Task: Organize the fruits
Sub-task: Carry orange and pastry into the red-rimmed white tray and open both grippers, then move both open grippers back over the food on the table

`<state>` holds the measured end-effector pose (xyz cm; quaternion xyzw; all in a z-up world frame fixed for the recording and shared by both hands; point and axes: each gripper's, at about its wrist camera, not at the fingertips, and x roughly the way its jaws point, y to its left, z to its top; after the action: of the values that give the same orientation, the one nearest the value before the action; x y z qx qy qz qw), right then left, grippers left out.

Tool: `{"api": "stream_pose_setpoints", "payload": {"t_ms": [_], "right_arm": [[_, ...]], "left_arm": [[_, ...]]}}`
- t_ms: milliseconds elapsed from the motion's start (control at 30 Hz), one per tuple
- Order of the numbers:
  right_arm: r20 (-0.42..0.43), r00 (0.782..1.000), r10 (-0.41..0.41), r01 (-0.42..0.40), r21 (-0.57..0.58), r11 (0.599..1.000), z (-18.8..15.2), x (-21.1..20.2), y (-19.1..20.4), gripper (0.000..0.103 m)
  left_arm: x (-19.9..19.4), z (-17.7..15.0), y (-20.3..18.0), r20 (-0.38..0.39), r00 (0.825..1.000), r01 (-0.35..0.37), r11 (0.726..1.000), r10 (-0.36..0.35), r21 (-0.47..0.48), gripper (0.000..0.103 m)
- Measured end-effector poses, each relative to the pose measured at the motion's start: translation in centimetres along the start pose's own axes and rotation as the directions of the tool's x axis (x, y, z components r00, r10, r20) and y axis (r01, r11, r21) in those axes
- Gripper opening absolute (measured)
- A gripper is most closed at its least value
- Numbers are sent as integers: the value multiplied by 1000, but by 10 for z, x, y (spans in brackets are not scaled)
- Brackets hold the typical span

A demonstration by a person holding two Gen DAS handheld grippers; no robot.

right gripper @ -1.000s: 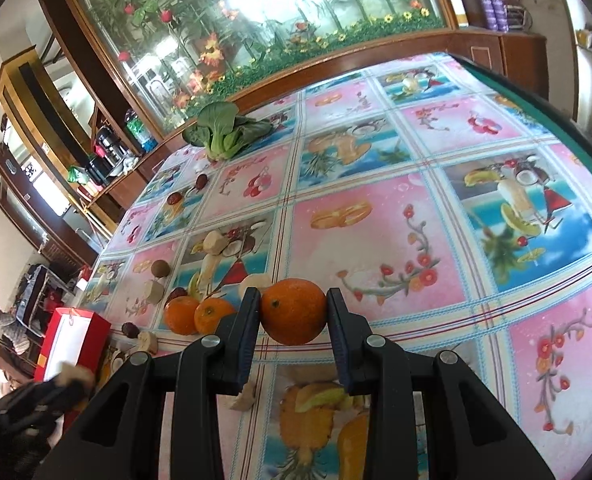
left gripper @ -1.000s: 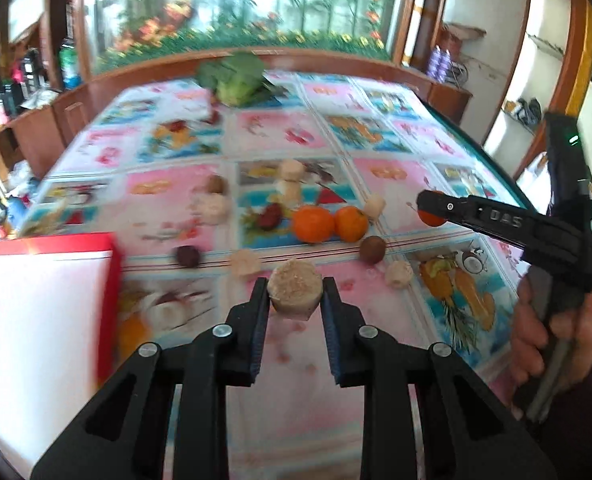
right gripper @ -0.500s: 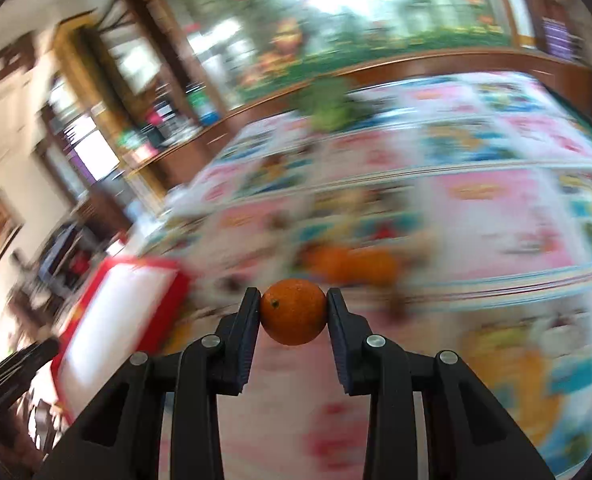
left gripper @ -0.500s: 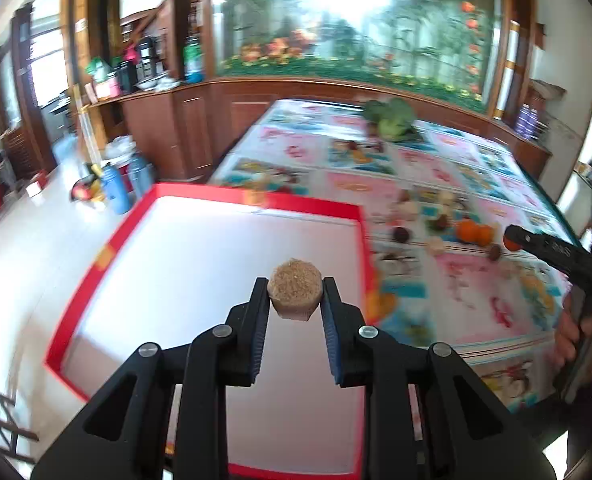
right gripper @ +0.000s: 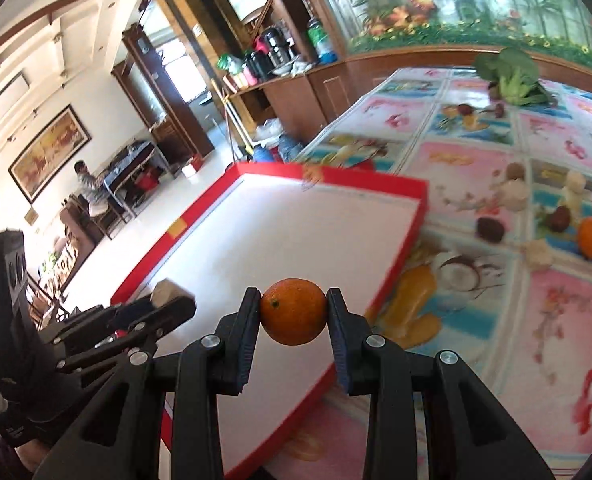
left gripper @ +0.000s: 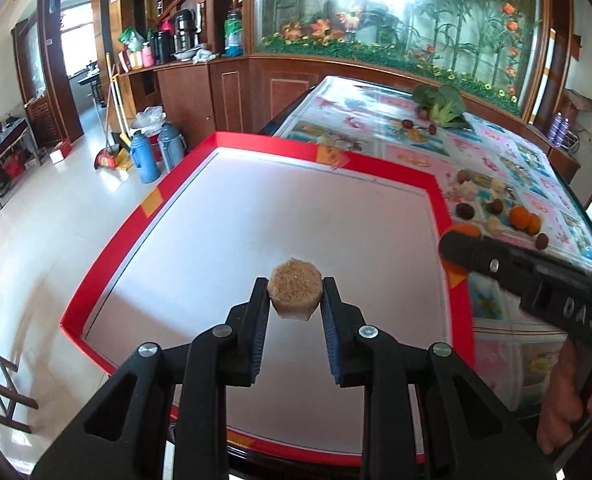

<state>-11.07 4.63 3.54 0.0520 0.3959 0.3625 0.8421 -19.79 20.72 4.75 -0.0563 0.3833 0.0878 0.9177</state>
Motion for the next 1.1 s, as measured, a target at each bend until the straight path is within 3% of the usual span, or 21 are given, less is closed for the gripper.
{"api": "stream_pose_setpoints", "payload": {"t_ms": [333, 467, 500, 567, 633, 1100], "right_arm": [[-24, 999, -30, 29, -67, 997, -16, 7, 20, 34], [-10, 1000, -22, 21, -85, 996, -18, 5, 21, 40], [-6, 1000, -20, 19, -87, 996, -18, 4, 22, 41], [17, 999, -28, 30, -92, 995, -17, 0, 21, 52], [40, 999, -32, 36, -87, 996, -17, -6, 19, 54], [125, 991, -55, 51, 32, 998, -10, -37, -20, 54]], "left_arm": [[10, -5, 9, -11, 996, -87, 996, 87, 2, 28], [13, -5, 8, -15, 993, -117, 993, 117, 5, 28], [13, -5, 8, -14, 992, -129, 992, 129, 9, 31], [11, -4, 7, -7, 988, -155, 988, 155, 13, 48], [6, -3, 6, 22, 983, -181, 983, 181, 17, 67], [-10, 12, -12, 93, 972, -223, 973, 217, 62, 72]]}}
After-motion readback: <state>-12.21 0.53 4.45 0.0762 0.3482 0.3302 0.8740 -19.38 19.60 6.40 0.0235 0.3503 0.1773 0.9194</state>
